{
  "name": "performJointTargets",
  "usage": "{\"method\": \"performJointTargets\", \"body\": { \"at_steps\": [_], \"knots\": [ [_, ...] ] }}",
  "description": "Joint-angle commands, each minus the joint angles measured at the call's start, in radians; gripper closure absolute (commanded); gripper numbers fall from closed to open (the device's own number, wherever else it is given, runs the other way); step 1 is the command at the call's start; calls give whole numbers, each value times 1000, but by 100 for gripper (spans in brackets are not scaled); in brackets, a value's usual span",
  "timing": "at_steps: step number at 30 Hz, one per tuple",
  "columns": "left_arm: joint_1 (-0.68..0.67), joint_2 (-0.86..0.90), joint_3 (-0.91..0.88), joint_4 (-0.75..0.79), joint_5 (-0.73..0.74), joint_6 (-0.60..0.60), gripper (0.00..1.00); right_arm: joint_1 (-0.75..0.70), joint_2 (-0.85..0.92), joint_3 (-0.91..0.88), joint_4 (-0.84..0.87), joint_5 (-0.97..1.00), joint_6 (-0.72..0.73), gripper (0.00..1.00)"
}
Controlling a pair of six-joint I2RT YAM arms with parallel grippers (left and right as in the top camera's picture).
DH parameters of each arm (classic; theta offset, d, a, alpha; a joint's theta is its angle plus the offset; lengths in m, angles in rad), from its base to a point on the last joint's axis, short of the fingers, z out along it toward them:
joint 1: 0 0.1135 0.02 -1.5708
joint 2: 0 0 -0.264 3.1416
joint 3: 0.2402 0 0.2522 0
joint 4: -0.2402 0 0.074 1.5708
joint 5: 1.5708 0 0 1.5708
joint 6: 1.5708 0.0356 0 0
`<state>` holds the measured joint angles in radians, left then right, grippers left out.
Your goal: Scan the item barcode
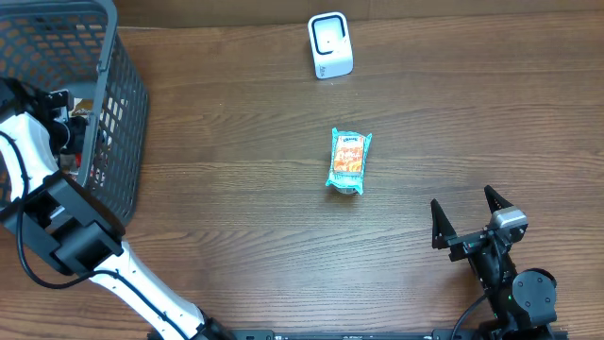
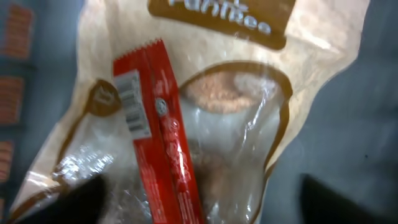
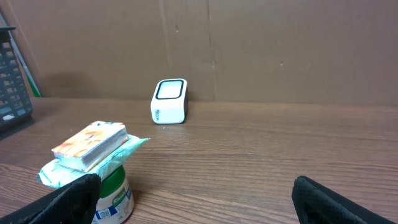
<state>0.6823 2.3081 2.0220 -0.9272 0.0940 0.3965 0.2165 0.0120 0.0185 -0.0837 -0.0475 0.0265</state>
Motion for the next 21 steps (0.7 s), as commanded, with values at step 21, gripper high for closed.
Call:
{"method": "performJointTargets", "body": {
  "at_steps": [21],
  "knots": [
    [3, -6, -310, 304, -79, 91, 0, -4, -9, -10, 3, 1, 4, 0]
  ]
}}
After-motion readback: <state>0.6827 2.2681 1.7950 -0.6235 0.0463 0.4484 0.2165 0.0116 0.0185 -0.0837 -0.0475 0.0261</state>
